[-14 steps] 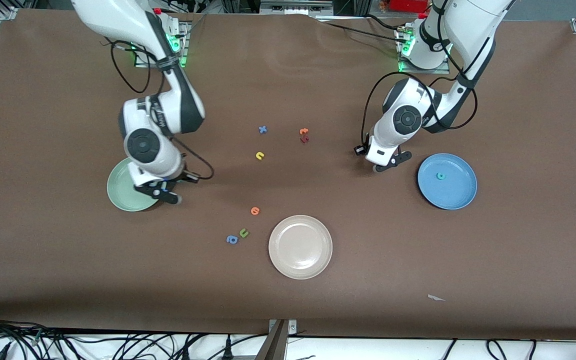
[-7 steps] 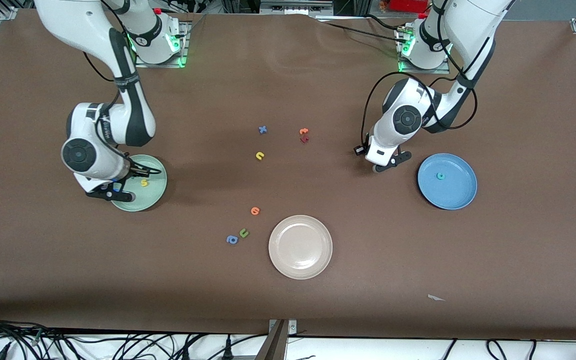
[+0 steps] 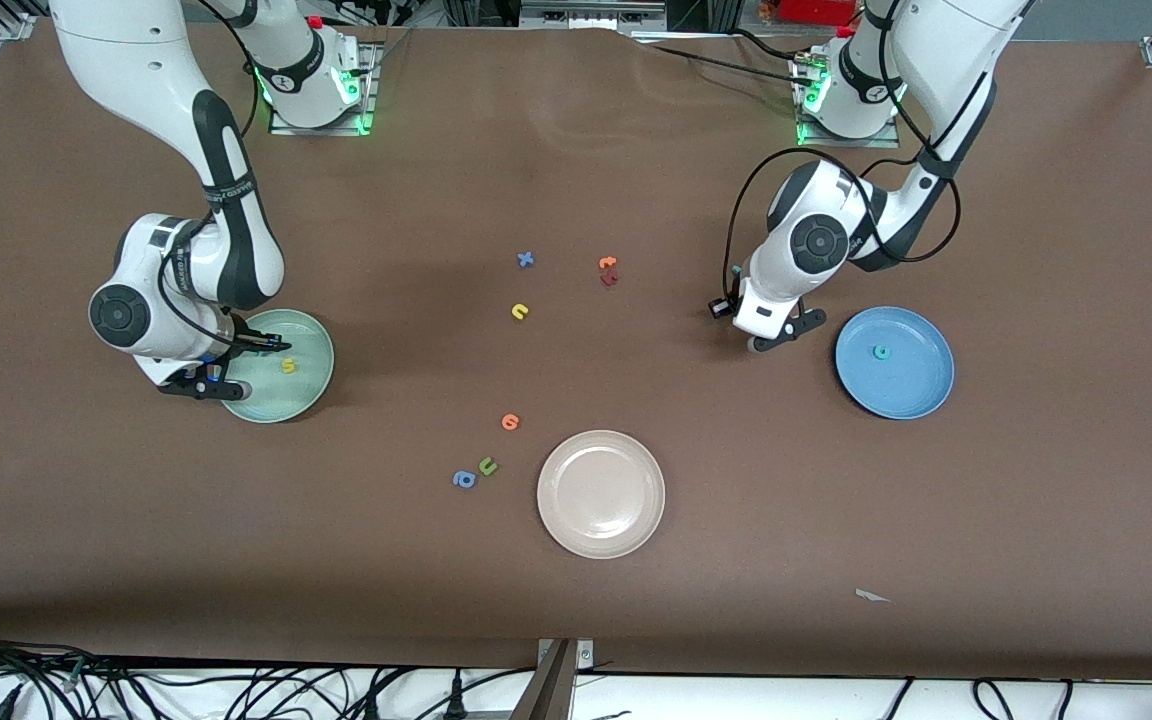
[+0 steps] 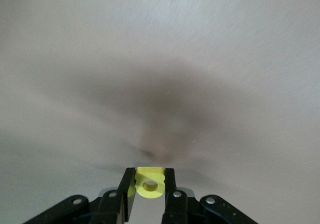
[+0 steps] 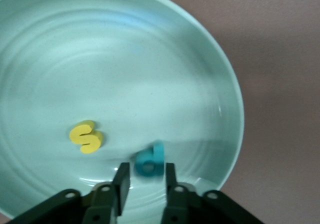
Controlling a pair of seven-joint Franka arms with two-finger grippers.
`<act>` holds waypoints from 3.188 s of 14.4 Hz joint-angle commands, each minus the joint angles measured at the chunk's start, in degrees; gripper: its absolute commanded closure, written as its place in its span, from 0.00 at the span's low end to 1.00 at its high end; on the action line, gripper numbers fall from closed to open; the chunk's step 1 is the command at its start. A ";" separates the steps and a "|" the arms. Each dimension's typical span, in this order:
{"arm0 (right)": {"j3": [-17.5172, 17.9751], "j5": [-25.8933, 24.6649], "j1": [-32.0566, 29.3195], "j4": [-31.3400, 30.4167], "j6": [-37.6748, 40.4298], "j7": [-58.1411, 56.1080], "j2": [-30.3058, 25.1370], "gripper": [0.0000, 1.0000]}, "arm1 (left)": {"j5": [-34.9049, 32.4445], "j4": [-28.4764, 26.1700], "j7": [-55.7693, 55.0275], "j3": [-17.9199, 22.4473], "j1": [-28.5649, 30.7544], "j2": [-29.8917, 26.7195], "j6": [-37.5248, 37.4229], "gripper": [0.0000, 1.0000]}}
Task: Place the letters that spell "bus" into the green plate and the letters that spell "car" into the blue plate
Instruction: 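Place the d on the green plate while the left gripper places the o, then pick the u with the right gripper while the left gripper picks teal piece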
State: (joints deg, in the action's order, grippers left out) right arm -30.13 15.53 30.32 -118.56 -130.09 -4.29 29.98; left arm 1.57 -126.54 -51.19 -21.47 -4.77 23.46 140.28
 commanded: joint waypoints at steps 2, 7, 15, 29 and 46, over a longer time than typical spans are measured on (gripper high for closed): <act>0.33 1.52 -0.09 0.78 0.28 -1.16 -0.88 0.02 | -0.08 8.30 6.06 0.02 4.75 -2.89 -15.78 1.00; 0.95 1.52 3.32 7.27 11.60 9.52 -3.26 0.05 | -0.17 10.00 25.31 0.46 17.50 -5.18 -25.40 1.00; 4.37 5.03 18.44 10.10 10.57 40.11 -4.23 0.14 | -10.63 9.29 28.51 0.55 21.21 1.41 -24.70 0.52; 8.50 5.39 32.34 9.49 -10.78 64.14 5.00 0.49 | -6.32 6.41 9.11 -14.11 21.65 -3.59 -25.32 0.00; 9.65 5.65 33.05 8.08 -12.20 65.11 6.50 0.53 | -7.02 -15.75 -8.75 -21.07 19.19 -5.89 5.60 0.26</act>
State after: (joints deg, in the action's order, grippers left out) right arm -20.27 20.02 62.38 -109.85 -141.09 60.42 35.95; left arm -5.72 -138.42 -59.37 -42.57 14.37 19.80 140.91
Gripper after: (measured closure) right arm 0.515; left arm 0.260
